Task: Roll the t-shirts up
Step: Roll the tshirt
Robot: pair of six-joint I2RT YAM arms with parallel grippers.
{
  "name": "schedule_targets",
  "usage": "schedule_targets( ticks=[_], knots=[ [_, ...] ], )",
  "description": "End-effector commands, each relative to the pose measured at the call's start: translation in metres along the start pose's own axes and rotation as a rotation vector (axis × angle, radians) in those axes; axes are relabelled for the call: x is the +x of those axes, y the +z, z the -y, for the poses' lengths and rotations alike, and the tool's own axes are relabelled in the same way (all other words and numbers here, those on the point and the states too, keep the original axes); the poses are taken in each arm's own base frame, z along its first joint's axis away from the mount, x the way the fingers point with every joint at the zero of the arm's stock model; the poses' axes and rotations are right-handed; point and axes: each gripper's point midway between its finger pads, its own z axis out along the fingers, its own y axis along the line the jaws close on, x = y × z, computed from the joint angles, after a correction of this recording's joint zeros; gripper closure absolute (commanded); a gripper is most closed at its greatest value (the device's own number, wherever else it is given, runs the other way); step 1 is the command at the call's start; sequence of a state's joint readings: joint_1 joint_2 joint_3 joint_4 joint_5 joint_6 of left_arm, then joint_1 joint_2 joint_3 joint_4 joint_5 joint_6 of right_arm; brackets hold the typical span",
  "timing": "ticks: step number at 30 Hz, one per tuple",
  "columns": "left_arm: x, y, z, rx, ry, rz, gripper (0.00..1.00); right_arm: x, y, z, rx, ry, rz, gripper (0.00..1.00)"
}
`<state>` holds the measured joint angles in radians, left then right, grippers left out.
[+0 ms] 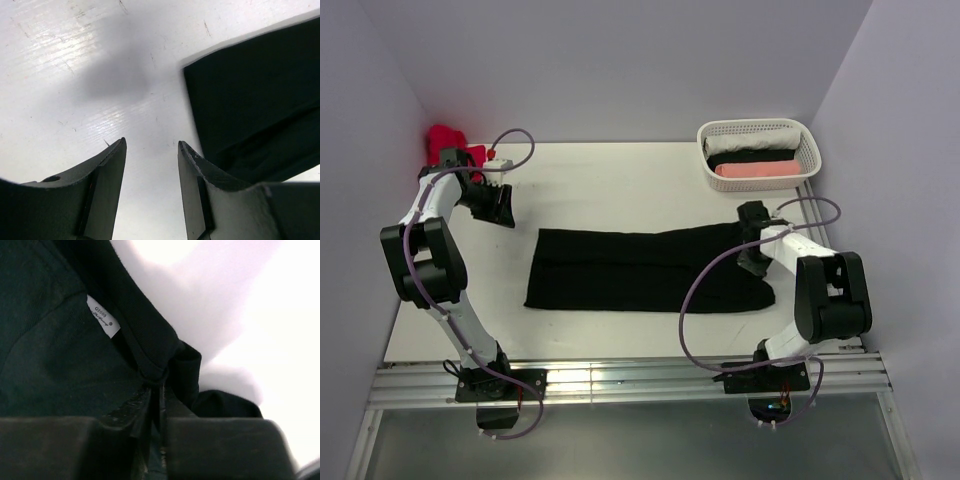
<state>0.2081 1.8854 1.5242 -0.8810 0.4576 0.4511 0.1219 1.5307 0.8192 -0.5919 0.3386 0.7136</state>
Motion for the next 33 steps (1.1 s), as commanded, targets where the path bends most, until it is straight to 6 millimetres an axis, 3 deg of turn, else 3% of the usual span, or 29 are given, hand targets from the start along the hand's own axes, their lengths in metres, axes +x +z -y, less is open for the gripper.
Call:
schedule_targets(
  ticks=[1,5,9,11,18,19,21,23,27,28,29,31,33],
  knots=[
    [-0.002,-0.01,0.005,-0.004,0.023,0.02,0.48,-0.023,0.004,0.038,0.122,-0.01,0.02,0.86],
    [0.004,-0.001,0.008,0.033,0.007,-0.004,0.48,-0.037,0.001,0.046,0.121,0.04,0.028,0.58],
    [0.005,0.004,0.024,0.14,-0.017,-0.021,0.45,-0.034,-0.018,0.028,0.036,0.054,0.07,0.46],
    [0.008,0.01,0.03,0.187,-0.029,-0.039,0.44,-0.03,-0.033,0.017,-0.013,0.086,0.089,0.45],
    [0.009,0.022,0.058,0.322,-0.047,-0.072,0.43,0.012,-0.109,-0.09,-0.387,0.052,0.141,0.46],
    [0.01,0.02,0.062,0.334,-0.031,-0.07,0.44,0.031,-0.119,-0.11,-0.426,0.012,0.13,0.47],
    [0.014,0.018,0.071,0.332,0.012,-0.072,0.45,0.051,-0.138,-0.143,-0.477,-0.048,0.131,0.51],
    [0.017,0.017,0.079,0.329,0.058,-0.078,0.46,0.061,-0.146,-0.161,-0.489,-0.079,0.13,0.56],
    [0.031,0.012,0.091,0.295,0.13,-0.093,0.55,0.082,-0.174,-0.217,-0.583,-0.14,0.116,0.66],
    [0.033,0.01,0.095,0.31,0.158,-0.09,0.58,0.096,-0.172,-0.227,-0.581,-0.176,0.101,0.67],
    [0.043,0.006,0.101,0.336,0.158,-0.123,0.6,0.098,-0.18,-0.239,-0.607,-0.181,0.094,0.69],
    [0.05,0.004,0.11,0.371,0.205,-0.139,0.68,0.109,-0.173,-0.252,-0.607,-0.204,0.079,0.7],
    [0.056,0.002,0.117,0.393,0.22,-0.15,0.7,0.121,-0.172,-0.267,-0.646,-0.209,0.046,0.72]
  ],
)
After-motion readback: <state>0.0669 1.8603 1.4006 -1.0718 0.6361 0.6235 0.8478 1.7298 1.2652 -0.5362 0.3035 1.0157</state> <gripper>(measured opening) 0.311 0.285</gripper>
